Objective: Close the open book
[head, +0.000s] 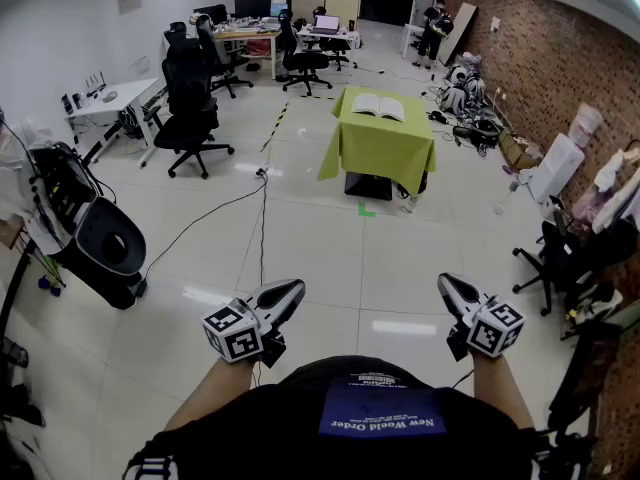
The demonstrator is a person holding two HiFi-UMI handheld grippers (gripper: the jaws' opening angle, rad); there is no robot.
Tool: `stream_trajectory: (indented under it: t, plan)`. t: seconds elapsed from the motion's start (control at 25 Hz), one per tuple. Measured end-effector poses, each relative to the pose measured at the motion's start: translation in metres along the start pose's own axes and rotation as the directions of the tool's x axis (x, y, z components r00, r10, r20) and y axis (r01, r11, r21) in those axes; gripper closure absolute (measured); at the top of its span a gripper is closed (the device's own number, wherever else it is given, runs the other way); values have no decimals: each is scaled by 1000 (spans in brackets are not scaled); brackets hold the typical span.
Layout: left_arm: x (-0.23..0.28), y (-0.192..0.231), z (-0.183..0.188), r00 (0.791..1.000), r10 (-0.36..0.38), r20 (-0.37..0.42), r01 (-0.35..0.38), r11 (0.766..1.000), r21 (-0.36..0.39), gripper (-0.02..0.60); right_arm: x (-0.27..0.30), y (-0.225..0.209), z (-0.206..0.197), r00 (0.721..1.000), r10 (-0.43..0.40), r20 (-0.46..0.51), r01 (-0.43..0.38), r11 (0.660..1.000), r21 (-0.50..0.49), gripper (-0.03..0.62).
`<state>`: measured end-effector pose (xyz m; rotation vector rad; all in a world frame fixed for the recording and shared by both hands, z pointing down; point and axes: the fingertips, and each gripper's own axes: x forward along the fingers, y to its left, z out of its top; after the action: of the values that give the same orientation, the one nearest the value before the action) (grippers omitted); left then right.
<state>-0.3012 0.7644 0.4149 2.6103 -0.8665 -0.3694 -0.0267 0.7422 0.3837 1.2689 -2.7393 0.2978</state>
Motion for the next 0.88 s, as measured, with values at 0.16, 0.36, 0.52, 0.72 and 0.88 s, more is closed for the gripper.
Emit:
stream_trajectory:
  t: [0.16,0.36,0.52,0.72,0.88]
  plan:
    - [-17,20,8,1000,7,-1,-7,1000,-8,575,19,18,-1,1000,13,0,-13,1000,5,608]
    - [-21,35,8,1000,12,-17,-12,999,-30,575,28,22,0,1000,11,-3,-11,1000,13,608]
    - [-3,44,4,999,10,-33,-11,999,-39,575,35,1,-6,1000,3,-7,-3,999,36,608]
    - [33,55,3,998,30,-57,-31,999,-21,575,44,-40,-12,1000,22,4,-22,998,67,608]
    - [76,65,12,997,63,-38,-63,998,-11,575,59,-84,-5,998,59,8,-59,995,79,608]
